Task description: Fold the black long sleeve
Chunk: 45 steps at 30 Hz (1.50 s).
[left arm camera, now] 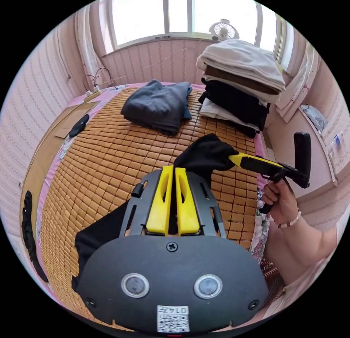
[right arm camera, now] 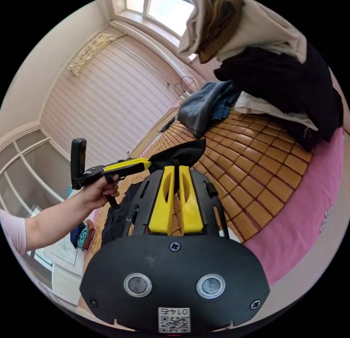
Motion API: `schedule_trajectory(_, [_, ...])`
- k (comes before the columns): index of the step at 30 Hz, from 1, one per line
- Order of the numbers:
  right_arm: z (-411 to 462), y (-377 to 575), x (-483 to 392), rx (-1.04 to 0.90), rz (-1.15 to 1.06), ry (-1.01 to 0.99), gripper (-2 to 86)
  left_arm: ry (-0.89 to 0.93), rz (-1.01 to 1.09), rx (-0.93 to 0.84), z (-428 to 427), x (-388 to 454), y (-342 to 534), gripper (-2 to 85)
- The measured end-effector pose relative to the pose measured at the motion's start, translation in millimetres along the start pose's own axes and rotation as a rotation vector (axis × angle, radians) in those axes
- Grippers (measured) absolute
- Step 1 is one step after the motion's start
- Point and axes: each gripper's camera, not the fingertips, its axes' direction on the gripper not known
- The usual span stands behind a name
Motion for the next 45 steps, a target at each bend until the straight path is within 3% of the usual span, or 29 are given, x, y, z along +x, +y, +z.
schedule_trajectory(2, [1.1, -0.7, -26.4, 0.003, -0.114, -0.261, 1.1, -0.063, -0.050, 0.056, -55.5, -20.5, 40.5, -1.0])
schedule_trajectory(6, [-4.1, -2.4, -116.7, -0.068, -0.363, -0.587, 0.9, -0.146, -0.134, 0.172, -152.9, -41.1, 119.1, -1.0])
schedule_trajectory(10, [10.3, 43.5, -256.0, -0.322, -0.724, -0.837, 0.7, -0.199, -0.258, 0.245, -237.8, -44.1, 236.0, -0.9])
schedule_trajectory(14, [60.4, 143.7, -337.7, -0.678, -0.922, -0.746, 0.5, -0.262, -0.418, 0.157, -244.6, -43.5, 359.6, -0.8])
schedule_trajectory(19, [97.5, 264.8, -379.1, -1.010, -1.104, -0.595, 1.0, -0.227, -0.686, 0.144, -240.5, -43.8, 479.2, 0.2])
schedule_trajectory(25, [94.1, 341.0, -409.2, -1.052, -1.321, -0.345, 4.4, -0.209, -0.834, 0.193, -267.3, -11.1, 568.3, 2.3])
schedule_trajectory(28, [83.0, 352.9, -409.3, -1.112, -1.305, -0.385, 6.7, -0.252, -0.775, 0.172, -272.7, 12.6, 580.1, 2.8])
schedule_trajectory(32, [82.0, 334.3, -397.4, -1.215, -1.068, -0.558, 6.5, -0.208, -0.732, 0.130, -264.6, 25.3, 581.4, 4.5])
schedule_trajectory(38, [116.9, 293.9, -390.0, -1.070, -0.891, -0.370, 1.3, -0.139, -0.635, 0.155, -249.7, 40.5, 572.6, 7.0])
schedule_trajectory(40, [130.2, 289.1, -395.1, -1.063, -0.867, -0.372, 0.6, -0.085, -0.595, 0.051, -229.4, 40.5, 567.8, 4.7])
schedule_trajectory(43, [150.2, 287.3, -405.6, -1.084, -0.856, -0.391, 0.0, -0.154, -0.625, -0.154, -203.6, 31.9, 576.8, 0.1])
schedule_trajectory(45, [159.5, 286.1, -411.2, -1.102, -0.861, -0.376, 0.0, -0.135, -0.682, -0.119, -212.9, 22.1, 594.0, -0.5])
